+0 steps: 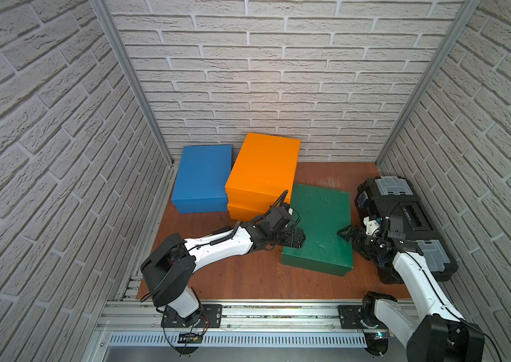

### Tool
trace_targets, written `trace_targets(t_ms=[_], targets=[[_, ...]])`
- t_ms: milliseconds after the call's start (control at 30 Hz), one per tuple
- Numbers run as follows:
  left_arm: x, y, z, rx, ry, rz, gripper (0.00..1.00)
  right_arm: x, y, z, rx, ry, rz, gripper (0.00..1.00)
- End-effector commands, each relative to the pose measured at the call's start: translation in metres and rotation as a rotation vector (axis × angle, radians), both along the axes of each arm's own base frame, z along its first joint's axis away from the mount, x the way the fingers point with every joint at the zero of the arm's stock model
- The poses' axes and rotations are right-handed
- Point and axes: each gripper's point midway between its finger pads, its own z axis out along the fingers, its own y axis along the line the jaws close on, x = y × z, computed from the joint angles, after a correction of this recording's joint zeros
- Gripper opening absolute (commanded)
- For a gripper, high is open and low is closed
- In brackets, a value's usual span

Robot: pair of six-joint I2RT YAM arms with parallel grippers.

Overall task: Stack the shoeboxes
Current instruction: Pick up the shoebox from the center of the board.

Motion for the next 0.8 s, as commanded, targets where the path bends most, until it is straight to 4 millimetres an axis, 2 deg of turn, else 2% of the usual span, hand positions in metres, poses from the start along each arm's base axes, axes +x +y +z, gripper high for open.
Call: trace_targets(t_ms=[0,167,433,600,700,767], targets=[[0.004,-0.02,0.015,-0.072,-0.013,-0.023,0.98,-0.005,0.002,-0.009,0.022,0.013,-0.022,0.92],[0.005,-0.029,0.012,-0.099,0.01,-0.032,0.98,-0.009,0.006,-0.012,0.056,0.008,-0.04,0.9],[-0.002,-0.047,0.012,-0.125,0.032,-0.069,0.94,-0.011,0.015,0.003,0.081,-0.027,-0.039,0.87],[-0.004,-0.054,0.017,-0.141,0.029,-0.085,0.93,-0.011,0.025,0.011,0.092,-0.047,-0.024,0.8],[-0.004,-0.057,0.021,-0.155,0.025,-0.09,0.9,-0.01,0.033,0.014,0.103,-0.054,0.0,0.76],[-0.004,-0.06,0.022,-0.165,0.027,-0.098,0.84,-0.009,0.038,0.013,0.111,-0.051,0.01,0.75]])
